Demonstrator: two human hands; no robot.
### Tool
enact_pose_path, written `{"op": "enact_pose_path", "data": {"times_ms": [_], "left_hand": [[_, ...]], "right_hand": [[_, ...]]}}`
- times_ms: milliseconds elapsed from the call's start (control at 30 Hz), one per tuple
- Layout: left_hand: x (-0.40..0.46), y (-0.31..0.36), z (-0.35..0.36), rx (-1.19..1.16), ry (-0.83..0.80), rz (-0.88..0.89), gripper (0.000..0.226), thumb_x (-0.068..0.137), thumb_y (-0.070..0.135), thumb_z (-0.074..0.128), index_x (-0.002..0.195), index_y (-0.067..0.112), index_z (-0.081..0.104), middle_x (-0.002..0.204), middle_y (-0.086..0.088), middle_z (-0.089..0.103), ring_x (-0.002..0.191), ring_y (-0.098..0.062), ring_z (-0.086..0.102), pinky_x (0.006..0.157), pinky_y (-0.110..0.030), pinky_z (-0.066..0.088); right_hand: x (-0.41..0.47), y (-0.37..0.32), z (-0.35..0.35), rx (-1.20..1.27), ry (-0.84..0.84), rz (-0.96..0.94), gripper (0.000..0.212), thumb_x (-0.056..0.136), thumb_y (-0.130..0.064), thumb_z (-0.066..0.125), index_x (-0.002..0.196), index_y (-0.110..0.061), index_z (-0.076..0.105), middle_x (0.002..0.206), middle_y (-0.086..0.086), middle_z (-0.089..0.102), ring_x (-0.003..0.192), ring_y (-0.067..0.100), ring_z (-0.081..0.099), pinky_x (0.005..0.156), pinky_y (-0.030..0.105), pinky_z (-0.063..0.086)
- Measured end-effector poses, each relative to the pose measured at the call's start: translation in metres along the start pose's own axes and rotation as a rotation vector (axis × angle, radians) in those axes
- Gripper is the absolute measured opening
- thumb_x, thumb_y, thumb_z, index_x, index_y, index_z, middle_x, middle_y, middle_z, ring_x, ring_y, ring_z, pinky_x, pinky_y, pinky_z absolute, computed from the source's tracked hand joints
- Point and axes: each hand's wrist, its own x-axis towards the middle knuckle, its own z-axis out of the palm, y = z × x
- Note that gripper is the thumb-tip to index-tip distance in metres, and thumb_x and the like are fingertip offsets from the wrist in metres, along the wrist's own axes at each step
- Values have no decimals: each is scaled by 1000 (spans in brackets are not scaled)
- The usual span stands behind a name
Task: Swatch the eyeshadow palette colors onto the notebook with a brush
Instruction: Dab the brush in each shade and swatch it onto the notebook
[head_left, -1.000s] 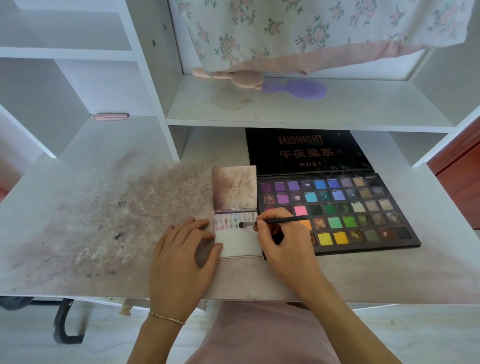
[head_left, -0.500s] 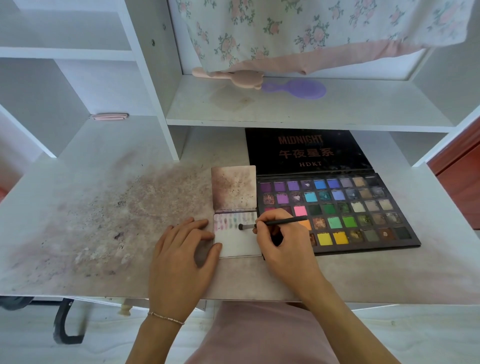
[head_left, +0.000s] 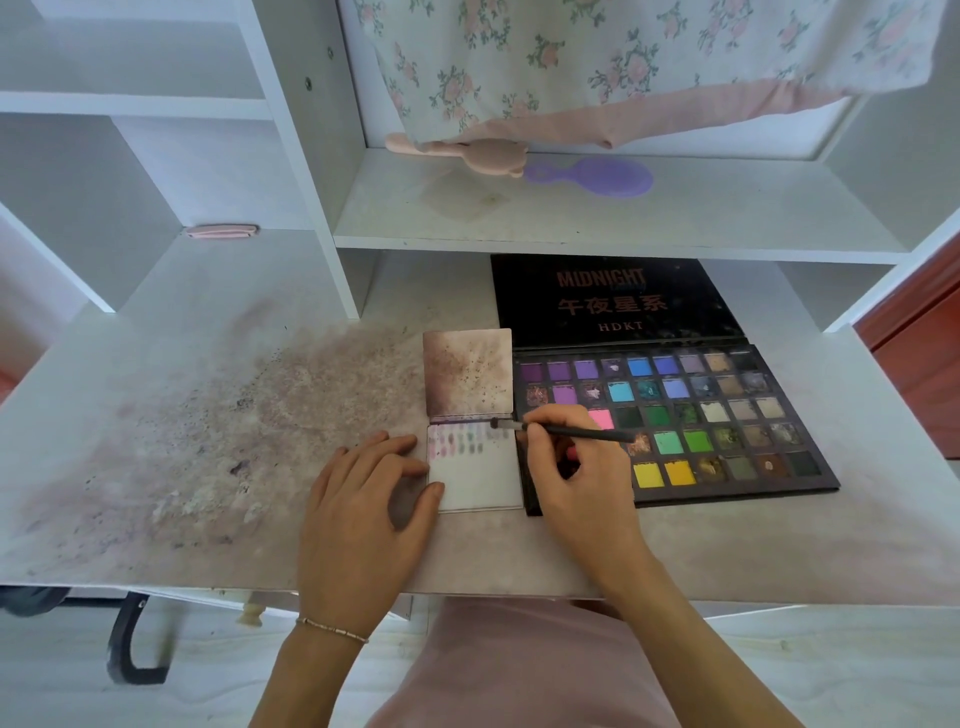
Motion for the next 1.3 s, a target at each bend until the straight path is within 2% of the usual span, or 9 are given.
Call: {"op": "enact_pose_path", "data": {"times_ms": [200,300,400,533,633,733,867,1000,1300], "left_hand": [[0,0,-1,-5,-9,-5,18,73,30,63,82,15,68,106,-1,68,107,-24,60,99,-47,40],[0,1,-1,6,-19,-16,28,76,37,58,89,14,68,107,-2,68,109,-24,60,100,-46,38],[1,2,-2,22,-31,-13,40,78,43,51,95,12,68,108,-5,68,108,-27,60,99,-47,38],[1,3,-2,17,-33,-18,48,77,47,43,93,11,69,108,-6,67,106,-29,61,98,-49,39],[2,3,-2,13,-37,-20,48,77,48,43,92,11,69,109,-6,67,106,-29,60,99,-49,40],[1,3,-2,13,-37,-18,49,77,48,43,92,10,70,108,-7,67,106,-29,60,97,-52,41],[2,3,-2,3,-36,-22,49,76,47,43,90,9,70,108,-7,67,105,-30,60,93,-56,43],[2,4,-2,5,-39,-21,50,76,48,43,91,9,70,108,-7,67,105,-30,60,92,-56,44],[2,4,-1,1,-38,-17,50,76,48,43,90,9,70,108,-7,67,104,-30,60,91,-56,45]], "right_hand": [[-2,1,-11,164,116,-17,24,87,-11,48,93,-34,54,83,-6,60,71,8,58,59,13,48],[-5,9,-30,137,191,-22,26,86,-12,46,92,-37,53,86,-9,59,75,9,58,63,18,50],[-7,24,-57,82,271,4,25,86,-13,45,92,-36,52,92,-7,57,84,6,58,70,18,51],[-11,46,-93,30,343,115,22,93,-10,46,91,-31,52,95,-10,57,92,0,59,62,10,51],[-9,56,-109,-27,391,150,14,92,-6,45,96,-18,52,92,-16,55,88,-8,57,59,3,46],[-6,59,-111,-86,404,157,13,92,-6,46,96,-17,52,88,-16,54,84,-15,55,56,2,43],[-2,60,-109,-156,398,172,13,91,-8,48,93,-19,52,85,-7,56,77,-5,57,54,10,46],[-3,62,-109,-163,401,173,14,90,-7,48,92,-20,53,82,-13,55,77,-7,57,56,5,46],[-5,63,-111,-181,460,194,12,89,-7,50,88,-18,56,82,0,59,74,1,56,54,4,44]]}}
